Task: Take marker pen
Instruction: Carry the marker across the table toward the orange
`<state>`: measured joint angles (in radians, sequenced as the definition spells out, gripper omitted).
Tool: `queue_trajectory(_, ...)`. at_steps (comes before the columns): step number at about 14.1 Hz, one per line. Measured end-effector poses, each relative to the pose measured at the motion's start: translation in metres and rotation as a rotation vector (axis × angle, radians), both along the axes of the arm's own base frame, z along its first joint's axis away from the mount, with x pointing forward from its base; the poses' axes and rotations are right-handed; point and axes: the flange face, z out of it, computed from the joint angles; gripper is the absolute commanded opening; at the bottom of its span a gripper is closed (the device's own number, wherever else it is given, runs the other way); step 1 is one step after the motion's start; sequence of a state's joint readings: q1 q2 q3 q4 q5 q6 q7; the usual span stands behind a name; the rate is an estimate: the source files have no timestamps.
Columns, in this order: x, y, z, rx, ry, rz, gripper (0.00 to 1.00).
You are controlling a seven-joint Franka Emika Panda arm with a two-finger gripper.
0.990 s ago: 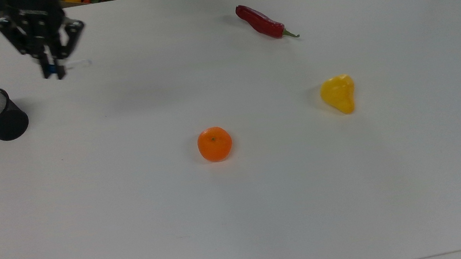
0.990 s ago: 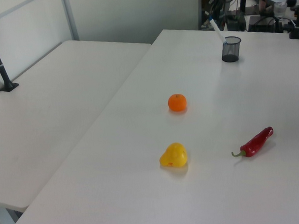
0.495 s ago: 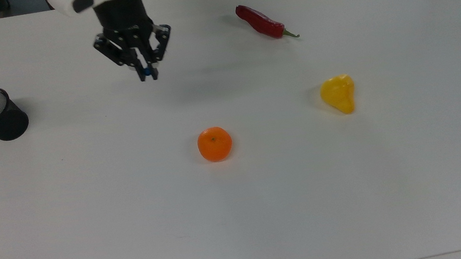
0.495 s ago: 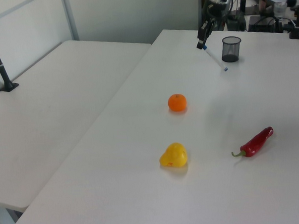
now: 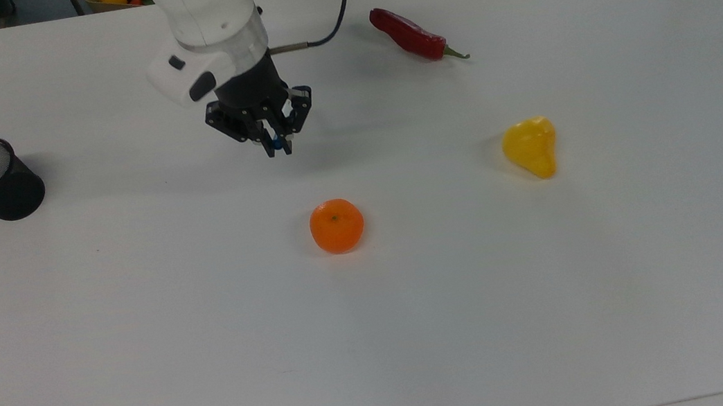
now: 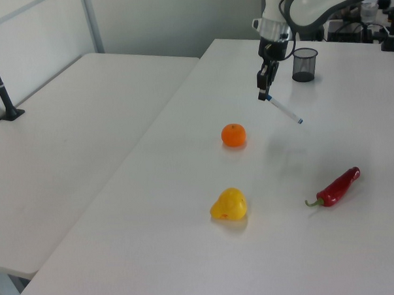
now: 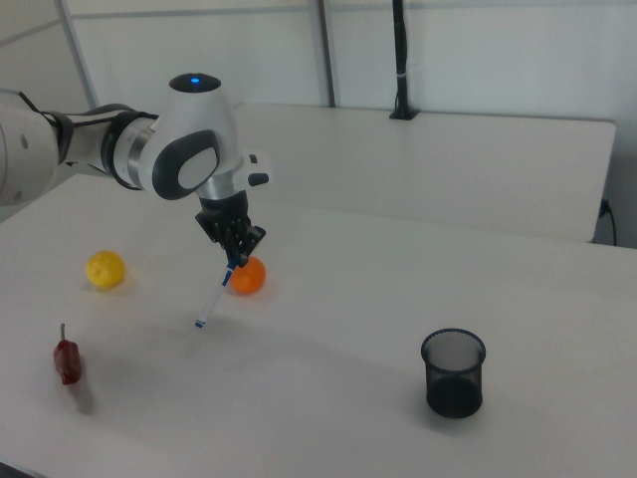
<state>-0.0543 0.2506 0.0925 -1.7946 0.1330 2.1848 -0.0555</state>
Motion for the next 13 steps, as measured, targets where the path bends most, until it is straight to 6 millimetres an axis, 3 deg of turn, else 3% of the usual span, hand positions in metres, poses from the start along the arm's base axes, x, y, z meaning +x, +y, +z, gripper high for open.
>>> queue_trajectory(11, 0.017, 0.024, -0.067, -0.029, -0.007, 0.062, 0.0)
queue_trajectory(13, 0.018, 0.026, -0.071, -0.032, -0.015, 0.066, 0.11)
